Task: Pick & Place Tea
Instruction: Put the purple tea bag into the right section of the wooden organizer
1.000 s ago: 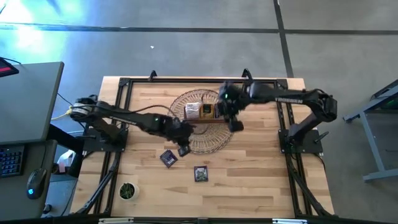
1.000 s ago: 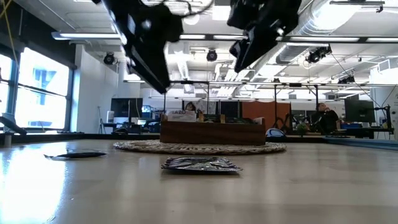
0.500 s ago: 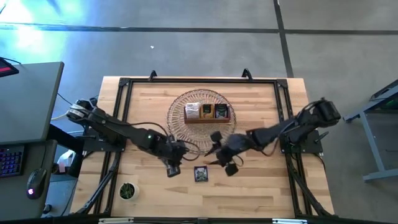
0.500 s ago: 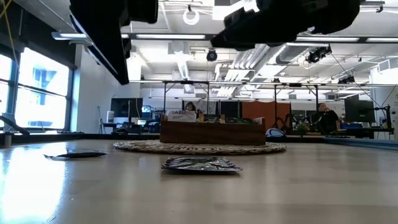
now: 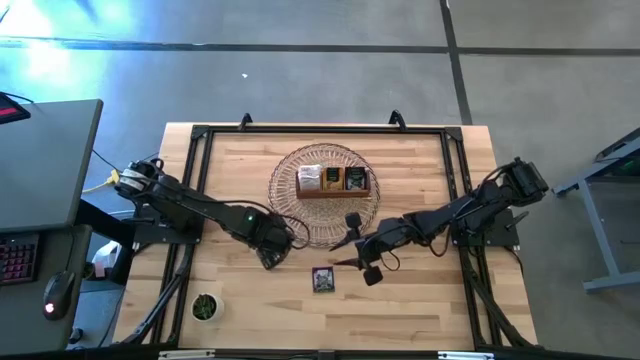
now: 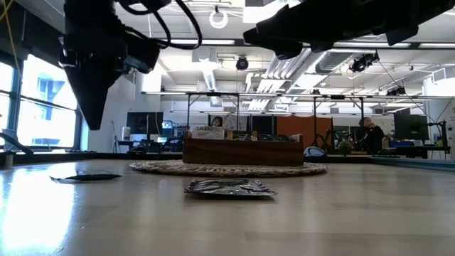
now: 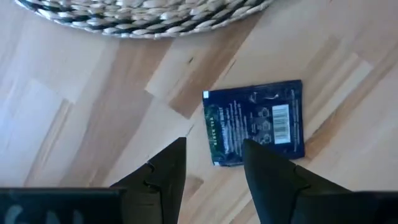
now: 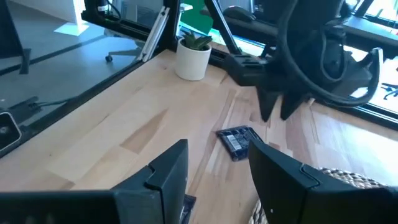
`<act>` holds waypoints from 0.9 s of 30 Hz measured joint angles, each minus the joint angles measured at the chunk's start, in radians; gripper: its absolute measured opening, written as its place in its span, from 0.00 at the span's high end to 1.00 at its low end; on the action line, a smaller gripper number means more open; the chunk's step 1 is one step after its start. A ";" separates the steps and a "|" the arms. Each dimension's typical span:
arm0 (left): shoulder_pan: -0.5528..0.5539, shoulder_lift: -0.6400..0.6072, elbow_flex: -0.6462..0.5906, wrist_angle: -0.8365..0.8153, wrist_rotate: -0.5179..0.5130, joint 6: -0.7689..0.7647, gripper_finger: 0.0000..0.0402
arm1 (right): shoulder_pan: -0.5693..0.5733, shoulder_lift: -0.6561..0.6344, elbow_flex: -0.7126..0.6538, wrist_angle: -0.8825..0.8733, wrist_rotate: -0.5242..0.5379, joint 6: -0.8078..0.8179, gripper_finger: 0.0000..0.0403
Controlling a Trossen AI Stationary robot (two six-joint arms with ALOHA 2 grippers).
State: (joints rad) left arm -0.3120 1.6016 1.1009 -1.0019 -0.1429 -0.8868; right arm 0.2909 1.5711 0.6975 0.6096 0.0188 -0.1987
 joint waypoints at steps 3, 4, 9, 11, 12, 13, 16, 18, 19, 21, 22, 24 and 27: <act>-0.002 0.000 -0.038 0.064 0.006 0.039 0.62 | 0.002 0.000 0.000 0.006 0.007 0.022 0.59; -0.003 0.000 -0.054 0.079 0.018 0.052 0.62 | 0.004 0.000 0.000 0.011 0.010 0.027 0.59; 0.000 0.000 -0.149 0.225 0.062 0.082 0.62 | 0.020 0.000 0.000 0.025 0.041 0.018 0.59; 0.012 -0.006 -0.176 0.256 0.067 0.086 0.62 | 0.020 0.000 0.000 0.039 0.040 0.023 0.59; 0.013 -0.017 -0.190 0.253 0.067 0.079 0.62 | 0.020 0.006 0.001 0.046 0.040 0.034 0.59; 0.014 -0.031 -0.202 0.250 0.063 0.077 0.62 | 0.020 0.016 0.004 0.058 0.040 0.041 0.59; 0.029 -0.058 -0.238 0.277 0.061 0.077 0.62 | 0.019 0.070 0.031 0.063 0.041 0.032 0.59; 0.040 -0.061 -0.271 0.330 0.080 0.076 0.62 | 0.018 0.119 0.058 0.060 0.037 0.013 0.59; 0.042 -0.062 -0.285 0.366 0.085 0.079 0.62 | 0.017 0.143 0.074 0.061 0.038 0.005 0.59; 0.044 -0.064 -0.306 0.435 0.095 0.095 0.62 | 0.010 0.186 0.106 0.061 0.038 -0.005 0.59; 0.044 -0.064 -0.318 0.453 0.101 0.097 0.62 | 0.006 0.206 0.121 0.057 0.036 -0.006 0.59; 0.043 -0.063 -0.337 0.482 0.103 0.097 0.62 | -0.005 0.243 0.159 0.060 0.022 0.004 0.59; 0.044 -0.051 -0.344 0.490 0.102 0.097 0.62 | -0.023 0.305 0.223 0.035 -0.005 0.015 0.59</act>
State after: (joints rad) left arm -0.2684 1.5509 0.7566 -0.5118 -0.0410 -0.7898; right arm 0.2675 1.8763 0.9210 0.6444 0.0135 -0.1833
